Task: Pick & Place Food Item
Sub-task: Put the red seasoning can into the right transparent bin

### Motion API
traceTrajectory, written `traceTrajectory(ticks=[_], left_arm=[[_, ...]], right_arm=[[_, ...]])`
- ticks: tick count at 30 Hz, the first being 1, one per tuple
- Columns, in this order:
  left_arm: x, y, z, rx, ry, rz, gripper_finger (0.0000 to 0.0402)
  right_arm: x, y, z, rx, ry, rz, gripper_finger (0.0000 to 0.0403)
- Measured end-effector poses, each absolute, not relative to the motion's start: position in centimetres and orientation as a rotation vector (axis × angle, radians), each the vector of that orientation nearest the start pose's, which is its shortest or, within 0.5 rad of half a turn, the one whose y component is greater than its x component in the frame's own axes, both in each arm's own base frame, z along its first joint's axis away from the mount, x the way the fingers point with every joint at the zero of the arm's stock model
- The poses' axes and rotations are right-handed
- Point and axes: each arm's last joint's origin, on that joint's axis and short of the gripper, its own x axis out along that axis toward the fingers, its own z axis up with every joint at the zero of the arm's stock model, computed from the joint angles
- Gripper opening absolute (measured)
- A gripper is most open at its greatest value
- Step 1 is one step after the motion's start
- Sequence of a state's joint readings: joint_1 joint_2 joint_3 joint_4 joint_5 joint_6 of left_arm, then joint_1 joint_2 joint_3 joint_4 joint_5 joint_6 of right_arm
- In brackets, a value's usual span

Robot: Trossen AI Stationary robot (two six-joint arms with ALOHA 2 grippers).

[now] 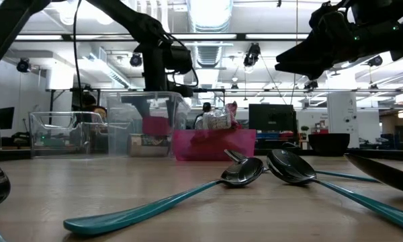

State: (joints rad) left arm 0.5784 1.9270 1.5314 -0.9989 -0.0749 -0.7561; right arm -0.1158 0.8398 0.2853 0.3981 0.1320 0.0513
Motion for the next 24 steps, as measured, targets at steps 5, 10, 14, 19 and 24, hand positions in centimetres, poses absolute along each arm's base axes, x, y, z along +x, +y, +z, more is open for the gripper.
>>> traceTrajectory(ticks=[5,10,14,19,24], left_arm=[[31.53,20.89,21.68,-0.961,1.120,1.060,0.0288],[31.54,20.95,21.68,-0.962,1.115,1.061,0.0288],[31.57,20.97,21.70,-0.961,1.111,1.059,0.0288],[31.59,20.96,21.70,-0.939,1.125,1.031,0.0307],[31.56,20.96,21.76,-0.939,1.124,1.030,0.0368]], right_arm=[[17.73,-2.44,20.70,0.049,0.151,-0.251,0.0235],[17.72,-2.45,20.70,0.050,0.151,-0.251,0.0235],[17.72,-2.44,20.70,0.050,0.151,-0.251,0.0235],[17.73,-2.44,20.69,0.050,0.151,-0.251,0.0235],[17.73,-2.44,20.70,0.049,0.151,-0.251,0.0235]])
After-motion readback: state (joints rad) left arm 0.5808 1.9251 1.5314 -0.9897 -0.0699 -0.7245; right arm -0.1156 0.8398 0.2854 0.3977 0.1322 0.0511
